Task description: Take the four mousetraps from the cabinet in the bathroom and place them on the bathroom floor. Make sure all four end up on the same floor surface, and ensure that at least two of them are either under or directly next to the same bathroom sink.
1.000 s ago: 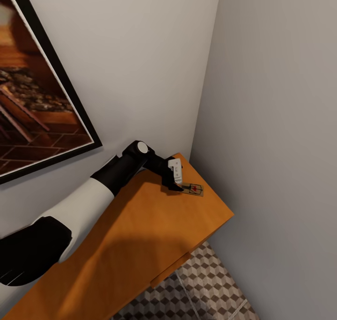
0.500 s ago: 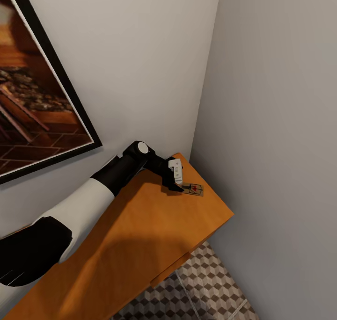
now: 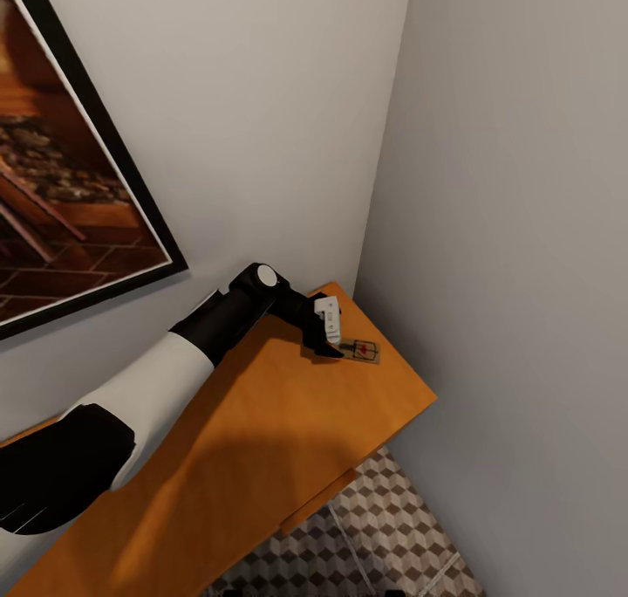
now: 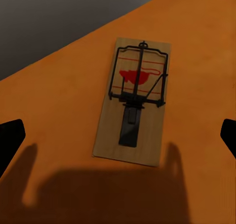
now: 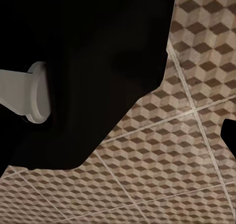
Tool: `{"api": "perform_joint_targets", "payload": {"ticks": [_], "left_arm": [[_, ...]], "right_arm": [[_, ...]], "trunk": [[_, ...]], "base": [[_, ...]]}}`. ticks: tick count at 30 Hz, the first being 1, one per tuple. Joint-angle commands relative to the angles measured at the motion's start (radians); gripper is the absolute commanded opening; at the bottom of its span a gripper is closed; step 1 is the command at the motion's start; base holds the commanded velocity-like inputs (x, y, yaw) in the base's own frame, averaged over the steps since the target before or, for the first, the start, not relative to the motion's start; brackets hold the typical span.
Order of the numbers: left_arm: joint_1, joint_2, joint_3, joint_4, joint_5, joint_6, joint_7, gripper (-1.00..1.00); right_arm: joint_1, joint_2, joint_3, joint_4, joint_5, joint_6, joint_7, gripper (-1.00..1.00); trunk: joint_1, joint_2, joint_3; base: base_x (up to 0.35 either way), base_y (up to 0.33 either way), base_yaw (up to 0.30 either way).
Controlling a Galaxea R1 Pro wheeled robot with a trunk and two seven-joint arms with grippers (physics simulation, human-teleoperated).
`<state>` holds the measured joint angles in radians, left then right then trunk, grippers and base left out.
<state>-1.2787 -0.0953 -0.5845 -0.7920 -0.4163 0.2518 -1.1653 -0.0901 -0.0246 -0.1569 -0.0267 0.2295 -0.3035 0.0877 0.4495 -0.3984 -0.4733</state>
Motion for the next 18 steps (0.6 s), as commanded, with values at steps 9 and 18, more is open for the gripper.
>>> {"api": "perform_joint_targets", "payload": {"ticks": [9,18], "left_arm": [[-0.001,-0.003,0.000,-0.001,-0.002,0.010,-0.005,1.00],[-0.001,-0.003,0.000,-0.001,-0.002,0.010,-0.005,1.00]], "right_arm": [[0.000,0.000,-0.009,0.001,0.007,-0.004,0.004,1.00],[0.000,0.000,-0.009,0.001,0.007,-0.004,0.004,1.00]], "trunk": [[0.000,-0.002,-0.013],[0.000,-0.002,-0.024]], "base": [[0.000,0.000,0.000],[0.000,0.000,0.000]]}}
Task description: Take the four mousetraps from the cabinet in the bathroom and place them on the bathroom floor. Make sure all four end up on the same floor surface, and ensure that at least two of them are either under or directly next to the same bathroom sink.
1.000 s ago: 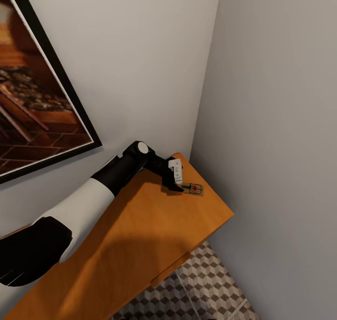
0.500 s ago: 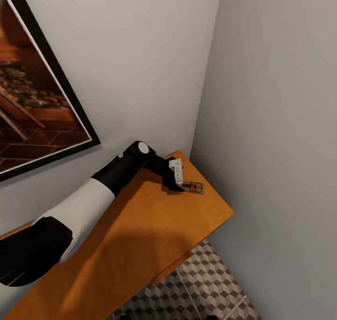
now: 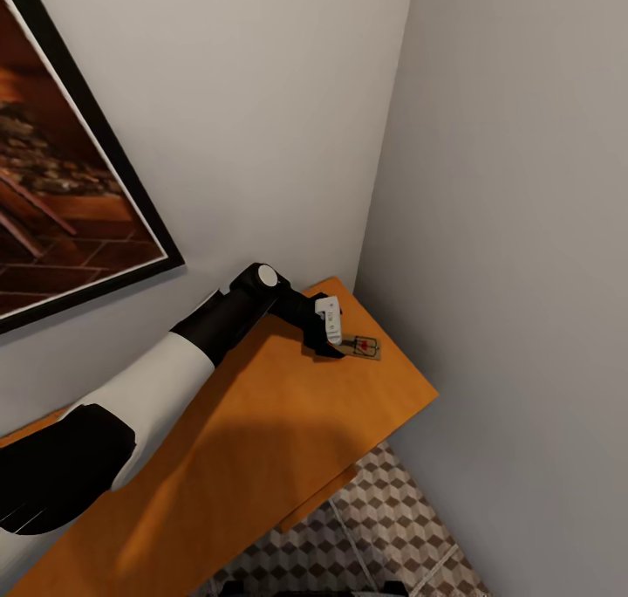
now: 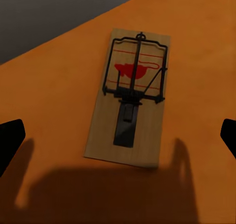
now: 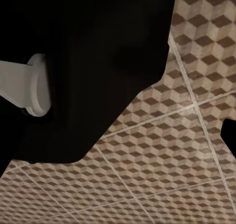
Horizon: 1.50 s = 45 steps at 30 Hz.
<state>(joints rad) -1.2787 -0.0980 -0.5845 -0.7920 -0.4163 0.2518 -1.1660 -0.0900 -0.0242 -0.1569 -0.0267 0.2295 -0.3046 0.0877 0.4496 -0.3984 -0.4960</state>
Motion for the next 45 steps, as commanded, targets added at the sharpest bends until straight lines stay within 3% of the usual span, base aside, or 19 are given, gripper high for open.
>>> {"api": "perform_joint_targets", "payload": {"ticks": [1,45], "left_arm": [[-0.001,0.000,0.000,-0.001,-0.002,0.010,-0.004,1.00],[-0.001,0.000,0.002,-0.003,-0.004,0.013,-0.002,1.00]], "right_arm": [[0.000,0.000,-0.009,0.001,0.007,-0.003,0.004,1.00],[0.000,0.000,-0.009,0.001,0.007,-0.004,0.004,1.00]], "trunk": [[0.000,-0.002,-0.003],[0.000,-0.002,-0.060]], "base": [[0.000,0.000,0.000],[0.000,0.000,0.000]]}}
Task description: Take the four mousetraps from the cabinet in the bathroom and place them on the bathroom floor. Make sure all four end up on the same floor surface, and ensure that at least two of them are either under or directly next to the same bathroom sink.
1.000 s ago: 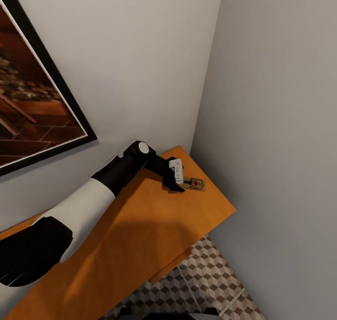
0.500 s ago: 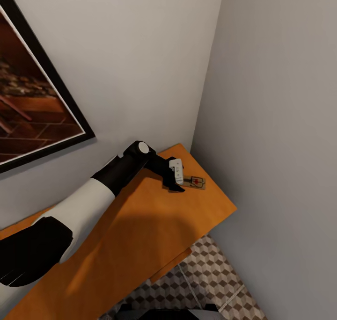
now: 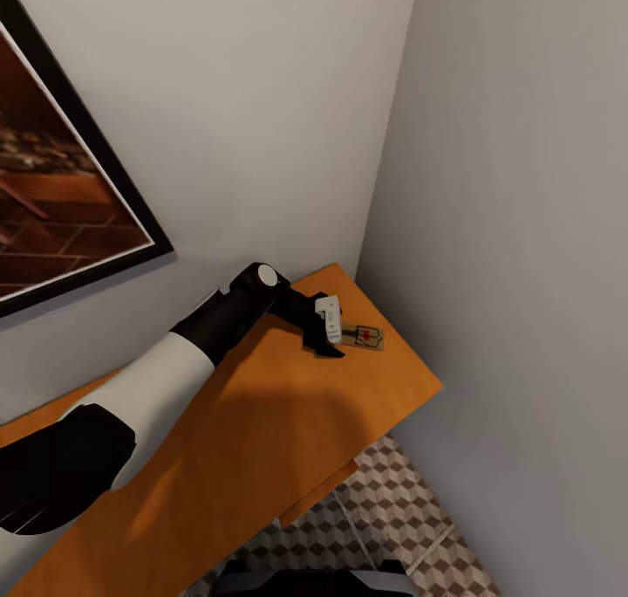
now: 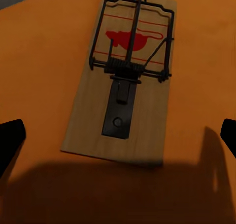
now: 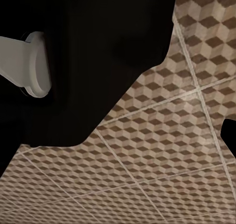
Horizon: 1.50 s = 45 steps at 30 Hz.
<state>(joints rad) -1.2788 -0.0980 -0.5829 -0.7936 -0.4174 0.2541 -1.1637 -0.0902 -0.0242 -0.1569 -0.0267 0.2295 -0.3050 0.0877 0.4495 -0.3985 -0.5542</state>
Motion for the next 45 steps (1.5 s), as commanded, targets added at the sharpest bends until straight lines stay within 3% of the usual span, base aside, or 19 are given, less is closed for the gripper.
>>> {"api": "perform_joint_targets", "payload": {"ticks": [1,45], "left_arm": [[-0.001,0.000,0.000,-0.001,-0.003,0.011,-0.004,1.00],[-0.001,0.000,-0.001,0.000,-0.009,0.013,-0.003,1.00]], "right_arm": [[0.000,0.000,-0.009,0.001,0.007,-0.003,0.004,1.00],[0.000,0.000,-0.009,0.001,0.007,-0.003,0.004,1.00]], "trunk": [[0.000,-0.002,-0.003],[0.000,-0.002,-0.008]], "base": [[0.000,0.000,0.000],[0.000,0.000,0.000]]}}
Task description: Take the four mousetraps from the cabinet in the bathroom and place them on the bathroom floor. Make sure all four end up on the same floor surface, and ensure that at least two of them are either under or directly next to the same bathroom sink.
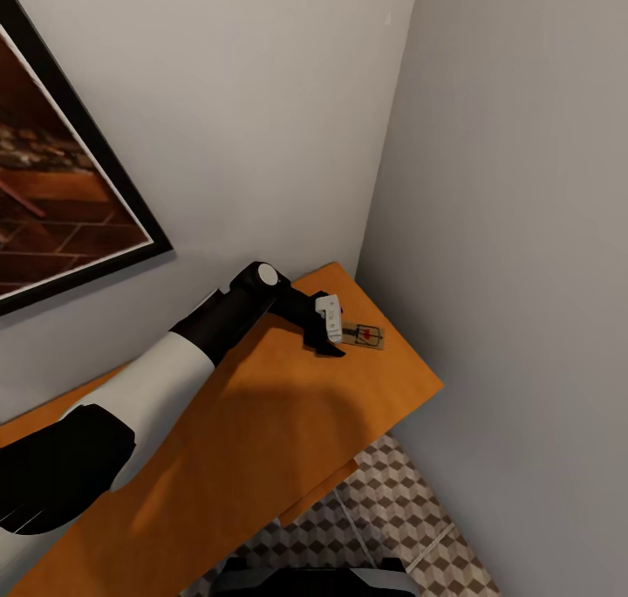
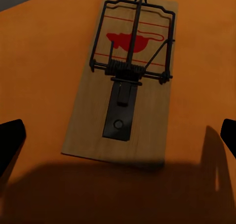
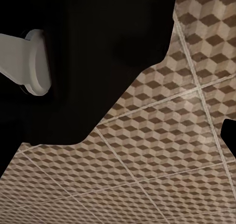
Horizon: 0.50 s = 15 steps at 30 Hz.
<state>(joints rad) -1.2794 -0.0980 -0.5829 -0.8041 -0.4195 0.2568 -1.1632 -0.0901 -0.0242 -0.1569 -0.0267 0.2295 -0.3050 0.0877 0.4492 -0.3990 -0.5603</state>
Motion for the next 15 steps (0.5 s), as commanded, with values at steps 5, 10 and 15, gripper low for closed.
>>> {"api": "perform_joint_targets", "payload": {"ticks": [5,10,15], "left_arm": [[0.000,0.000,-0.001,0.011,-0.007,0.011,-0.004,1.00],[0.000,0.000,-0.002,0.011,-0.006,0.012,-0.004,1.00],[0.000,0.000,0.000,0.011,-0.006,0.012,-0.004,-1.00]], "right_arm": [[0.000,0.000,-0.009,0.001,0.007,-0.003,0.004,1.00],[0.000,0.000,-0.009,0.001,0.007,-0.003,0.004,1.00],[0.000,0.000,-0.009,0.001,0.007,-0.003,0.004,1.00]], "trunk": [[0.001,-0.001,-0.001],[0.001,-0.001,-0.001],[0.001,-0.001,-0.001]], "base": [[0.000,0.000,0.000],[0.000,0.000,0.000],[0.000,0.000,0.000]]}}
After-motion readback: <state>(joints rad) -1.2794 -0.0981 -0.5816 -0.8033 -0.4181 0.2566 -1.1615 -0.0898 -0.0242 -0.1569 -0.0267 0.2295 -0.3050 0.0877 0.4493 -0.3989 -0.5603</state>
